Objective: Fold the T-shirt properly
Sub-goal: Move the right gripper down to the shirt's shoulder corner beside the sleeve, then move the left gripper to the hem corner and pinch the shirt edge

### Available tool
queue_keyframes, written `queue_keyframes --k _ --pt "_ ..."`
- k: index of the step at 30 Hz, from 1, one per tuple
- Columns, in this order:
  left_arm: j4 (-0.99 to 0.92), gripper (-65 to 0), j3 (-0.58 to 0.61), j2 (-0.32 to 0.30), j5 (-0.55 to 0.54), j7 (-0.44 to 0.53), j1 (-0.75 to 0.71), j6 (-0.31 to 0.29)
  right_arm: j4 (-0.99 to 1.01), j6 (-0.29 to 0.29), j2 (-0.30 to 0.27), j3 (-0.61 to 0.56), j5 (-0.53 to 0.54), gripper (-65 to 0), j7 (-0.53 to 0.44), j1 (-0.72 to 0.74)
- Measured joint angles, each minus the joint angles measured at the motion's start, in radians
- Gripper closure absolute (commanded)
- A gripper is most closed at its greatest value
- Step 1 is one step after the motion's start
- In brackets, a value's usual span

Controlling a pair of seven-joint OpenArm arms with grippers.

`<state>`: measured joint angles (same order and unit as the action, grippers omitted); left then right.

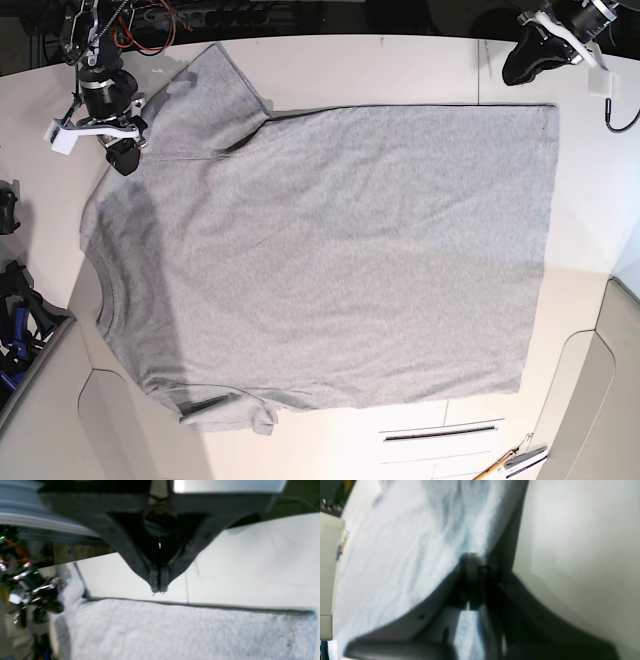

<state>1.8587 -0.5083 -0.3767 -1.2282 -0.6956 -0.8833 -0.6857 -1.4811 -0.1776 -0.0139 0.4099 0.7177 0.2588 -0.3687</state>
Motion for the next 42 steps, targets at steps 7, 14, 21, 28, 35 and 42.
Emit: queue_keyframes --k 7,14,21,28,35,42 --pt "0.0 0.0 0.0 0.0 -0.048 0.024 0.0 0.0 0.0 -0.002 0.0 0.0 -0.023 0.0 -0.001 0.0" --pt "0.0 -6.4 -0.057 0.0 0.008 0.031 0.06 0.0 0.0 -0.002 0.0 0.0 -0.023 0.0 0.0 0.0" --pt "-0.015 -22.2 -0.152 0.003 0.098 0.031 0.149 -0.001 0.0 -0.002 0.0 0.0 -0.023 0.0 -0.001 0.0" --pt "-0.194 -22.2 -0.172 0.003 0.131 0.03 0.242 0.026 0.0 -0.002 0.0 0.0 -0.023 0.0 0.0 0.0" --pt "-0.404 -26.3 -0.172 0.008 0.131 0.03 0.309 0.029 0.0 -0.002 0.0 0.0 -0.023 0.0 -0.001 0.0" --pt "-0.436 -29.1 -0.172 0.007 0.125 0.035 0.311 0.028 0.0 -0.002 0.0 0.0 -0.023 0.0 0.0 0.003"
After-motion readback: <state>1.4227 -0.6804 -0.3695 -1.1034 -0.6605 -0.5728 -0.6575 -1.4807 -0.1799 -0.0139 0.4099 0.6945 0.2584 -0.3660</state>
